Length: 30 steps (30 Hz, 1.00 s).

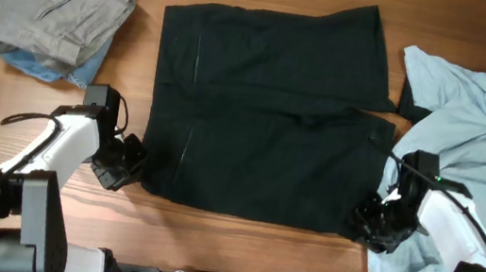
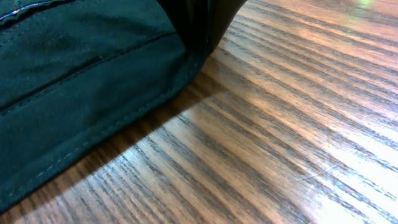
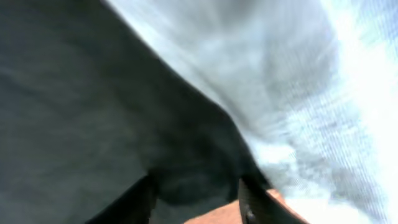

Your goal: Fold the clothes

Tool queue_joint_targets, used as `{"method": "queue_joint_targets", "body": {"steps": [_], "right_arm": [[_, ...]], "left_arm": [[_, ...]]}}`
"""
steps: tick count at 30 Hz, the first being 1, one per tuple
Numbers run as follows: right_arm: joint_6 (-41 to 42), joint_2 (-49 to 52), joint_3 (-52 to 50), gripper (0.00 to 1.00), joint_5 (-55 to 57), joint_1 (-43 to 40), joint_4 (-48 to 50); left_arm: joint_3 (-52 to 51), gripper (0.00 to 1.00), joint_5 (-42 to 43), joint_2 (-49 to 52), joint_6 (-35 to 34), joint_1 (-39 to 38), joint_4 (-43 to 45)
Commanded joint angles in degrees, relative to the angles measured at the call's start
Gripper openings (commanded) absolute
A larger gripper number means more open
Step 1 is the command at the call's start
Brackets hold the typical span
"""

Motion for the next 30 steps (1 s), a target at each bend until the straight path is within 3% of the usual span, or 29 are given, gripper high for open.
{"method": "queue_joint_targets", "body": {"steps": [1,2,8,14,17,19,23,26,30], "right_arm": [[0.5,-0.02,-0.35,0.1,-0.74,0.24,0.55],[-2.89,-0.02,2.14,0.04,-0.48,0.22,-2.14],[-10.49,-4.5,18.69,0.04,0.72,0.24,-17.57],[-11.41,-16.74,37.4,0.04,3.61,0.24,-30.53],[-12.33,-22.73,40.96,0.04,5.44,0.24,-32.81],[-12.09,-26.32,41.13,0.04,5.73,0.24,-30.05],[-10.1,-25.66,40.61,0.04,5.27,0.24,-16.09],[-9.94,-18.12,39.74,0.04,4.9,0.24,-7.26],[-10.12,-1.18,39.74,0.04,2.12,0.24,4.02]], "left_arm": [[-1.22,0.04,-1.97,2.78,-0.24,-0.17,1.68],[0.59,0.04,-2.4,2.27,1.01,-0.07,0.59],[11.37,0.04,-6.1,-5.7,6.19,4.83,-12.79],[24.13,0.04,-7.32,-20.94,8.39,6.21,-23.5],[25.42,0.04,-10.4,-29.55,8.33,6.21,-26.58],[25.42,0.04,-16.02,-33.16,8.09,6.21,-27.04],[25.4,0.04,-16.74,-30.45,7.45,6.19,-24.65],[25.4,0.04,-16.74,-21.66,7.5,6.14,-21.59],[25.4,0.04,-16.65,-10.27,8.35,6.14,-6.38]]}}
